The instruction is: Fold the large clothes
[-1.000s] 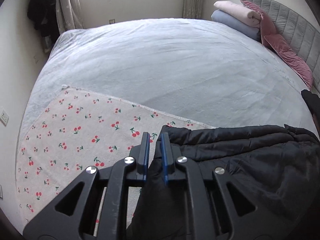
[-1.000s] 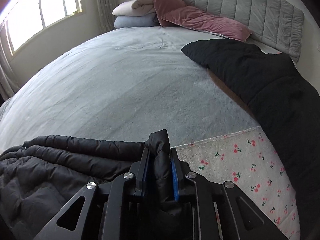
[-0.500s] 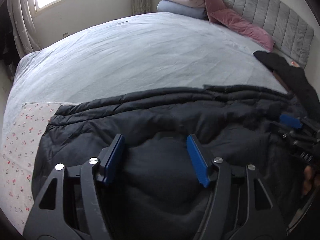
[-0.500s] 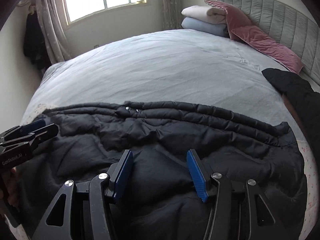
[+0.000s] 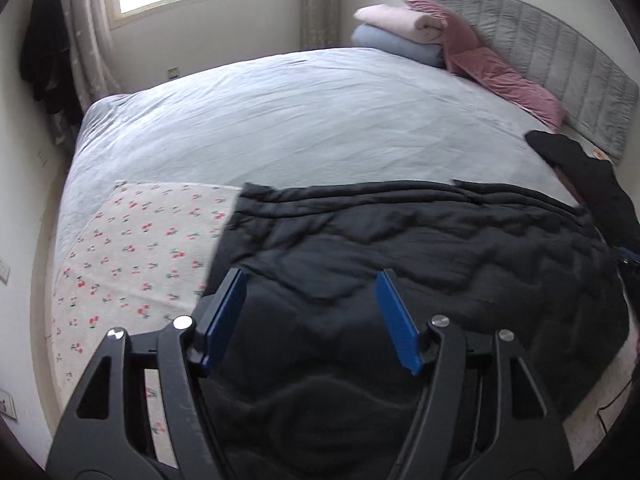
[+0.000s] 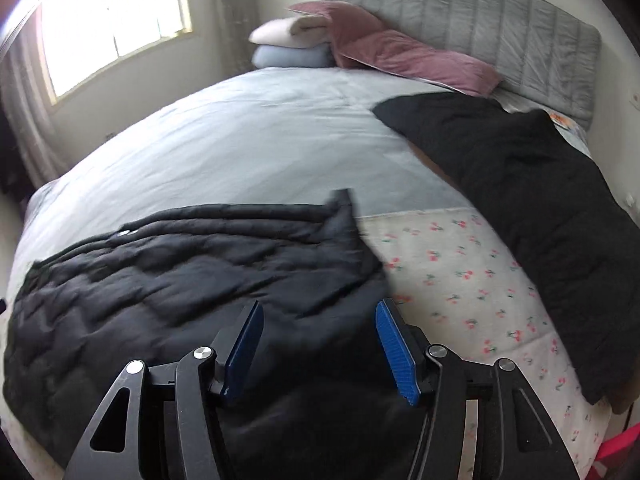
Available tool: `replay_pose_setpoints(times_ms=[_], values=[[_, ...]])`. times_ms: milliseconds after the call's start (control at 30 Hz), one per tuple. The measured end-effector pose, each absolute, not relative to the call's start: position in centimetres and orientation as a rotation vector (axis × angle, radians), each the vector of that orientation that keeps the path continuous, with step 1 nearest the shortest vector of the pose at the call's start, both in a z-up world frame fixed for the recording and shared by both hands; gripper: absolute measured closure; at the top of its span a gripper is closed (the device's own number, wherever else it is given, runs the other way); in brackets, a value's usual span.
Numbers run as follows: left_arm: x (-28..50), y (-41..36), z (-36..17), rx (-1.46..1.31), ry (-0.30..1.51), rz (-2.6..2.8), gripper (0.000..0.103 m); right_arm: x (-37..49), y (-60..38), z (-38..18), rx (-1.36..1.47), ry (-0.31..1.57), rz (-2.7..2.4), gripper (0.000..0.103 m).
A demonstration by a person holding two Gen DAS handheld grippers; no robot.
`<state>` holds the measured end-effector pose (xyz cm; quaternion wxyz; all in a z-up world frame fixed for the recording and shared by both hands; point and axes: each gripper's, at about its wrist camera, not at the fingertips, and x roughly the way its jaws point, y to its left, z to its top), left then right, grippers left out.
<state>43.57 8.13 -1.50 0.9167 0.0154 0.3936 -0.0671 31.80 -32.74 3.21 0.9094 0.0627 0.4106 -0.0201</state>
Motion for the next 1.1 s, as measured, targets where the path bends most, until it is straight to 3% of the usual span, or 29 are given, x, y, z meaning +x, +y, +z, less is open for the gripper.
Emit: replay_pose_setpoints(times_ms=[133, 233, 500, 600, 800, 1033, 1100], values=[[40.2, 3.1, -2.3, 0.039, 0.805, -0.247, 0.031, 30.2, -22.7, 3.1, 0.05, 0.86, 0.143, 0.039], [39.1, 3.9, -4.9, 0.024, 0.87, -0.226, 0.031, 28.8, -21.4, 1.1, 0.042, 0.898, 0.16, 0.039], [35.5, 18.9, -7.7, -0.108, 0.952, 0.07, 0.031, 23.6, -36.7, -2.9, 0.244, 0.972, -0.074, 0.039], [33.3, 21.0, -7.0, -0.153, 0.959, 0.121, 0.031, 21.6, -39.6, -2.3, 0.249, 0.99, -0.179, 0.039], [28.6, 15.0, -3.1, -0.094, 0.952, 0.092, 0.027, 18.0, -35.6, 3.0, 0.217, 0.944, -0.145, 0.038], [22.4, 6.8, -0.7, -0.106, 0.999, -0.047, 0.006, 12.3, -27.1, 6.8, 0.174, 0.904, -0.048, 0.02], [20.9, 5.4, -1.2, -0.087, 0.986, -0.043, 0.005, 11.1, -25.2, 6.4, 0.144, 0.897, -0.035, 0.017]])
